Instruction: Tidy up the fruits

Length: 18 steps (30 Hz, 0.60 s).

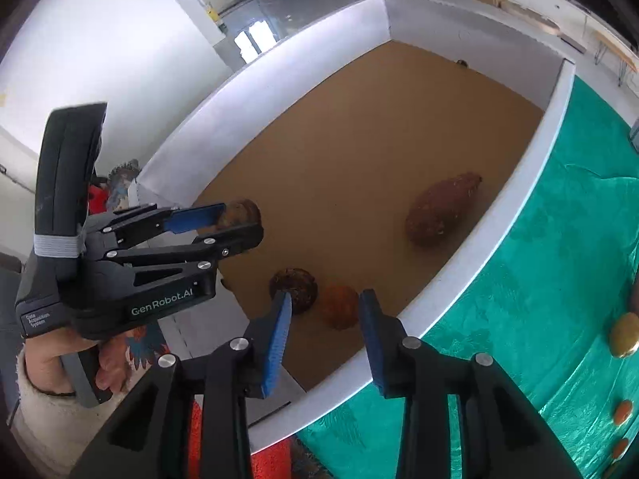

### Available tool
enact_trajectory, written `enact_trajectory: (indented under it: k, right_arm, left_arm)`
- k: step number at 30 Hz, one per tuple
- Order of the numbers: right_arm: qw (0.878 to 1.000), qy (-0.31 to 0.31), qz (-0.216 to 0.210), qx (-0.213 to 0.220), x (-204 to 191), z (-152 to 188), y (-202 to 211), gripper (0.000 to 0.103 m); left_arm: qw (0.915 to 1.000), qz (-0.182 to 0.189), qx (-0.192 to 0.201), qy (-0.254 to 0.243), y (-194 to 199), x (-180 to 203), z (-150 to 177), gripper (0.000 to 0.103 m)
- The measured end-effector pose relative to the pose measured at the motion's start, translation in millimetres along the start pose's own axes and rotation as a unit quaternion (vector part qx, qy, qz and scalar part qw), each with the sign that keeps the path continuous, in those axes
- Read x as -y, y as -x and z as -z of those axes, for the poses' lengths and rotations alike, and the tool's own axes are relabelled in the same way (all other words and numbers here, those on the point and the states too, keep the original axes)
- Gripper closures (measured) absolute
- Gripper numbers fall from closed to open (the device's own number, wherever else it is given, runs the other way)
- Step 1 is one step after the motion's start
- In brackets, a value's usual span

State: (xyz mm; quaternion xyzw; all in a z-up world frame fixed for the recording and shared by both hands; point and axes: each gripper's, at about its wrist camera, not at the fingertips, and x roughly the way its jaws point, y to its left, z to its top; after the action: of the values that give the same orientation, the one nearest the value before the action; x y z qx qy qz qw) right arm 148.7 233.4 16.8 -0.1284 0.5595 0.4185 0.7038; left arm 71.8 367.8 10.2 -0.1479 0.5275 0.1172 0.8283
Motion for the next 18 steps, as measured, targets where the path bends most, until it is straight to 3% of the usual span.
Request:
enact_trajectory:
  k: [2, 4, 6, 8, 10, 14, 16, 18]
  right_arm:
    - [1.0, 0.001, 0.0, 0.025, 2.7, 3.1, 23.9, 0.066]
    - [0.998, 0.011, 0.011, 0.065, 2.9, 0.5, 60.4, 0.063]
    - [0.992, 0.037, 0.035, 0.117, -2.8, 4.6, 105.6, 0.051]
    - [0.98, 0.064, 0.078, 0.174, -2.9, 17.0, 155.3, 0.027]
    - [0.963, 0.083, 0.128, 0.22, 2.5, 36.8, 192.0, 0.019]
    - [0.931, 0.078, 0.235, 0.268, 45.3, 106.0, 232.3, 0.013]
    - [0.921, 0.031, 0.276, 0.272, 93.7, 158.2, 231.7, 0.012]
    - [0.915, -0.037, 0.301, 0.265, 149.1, 215.9, 224.5, 0.012]
  left_arm:
    - [0.9997, -0.001, 0.024, 0.006, 15.1, 3.2, -9.8, 0.027]
    - [0.9979, 0.007, 0.063, 0.006, 41.3, 14.9, -19.8, 0.022]
    - [0.9943, 0.027, 0.103, -0.005, 71.5, 35.7, -26.5, 0.015]
    - [0.9888, 0.053, 0.138, -0.023, 97.8, 63.6, -28.1, 0.009]
    - [0.9816, 0.088, 0.162, -0.048, 116.7, 96.7, -24.2, 0.007]
    - [0.9676, 0.161, 0.164, -0.105, 115.7, 174.7, 0.0, 0.006]
    - [0.964, 0.18, 0.152, -0.123, 94.6, 210.6, 16.3, 0.005]
    - [0.9658, 0.177, 0.133, -0.135, 61.5, 242.6, 34.3, 0.005]
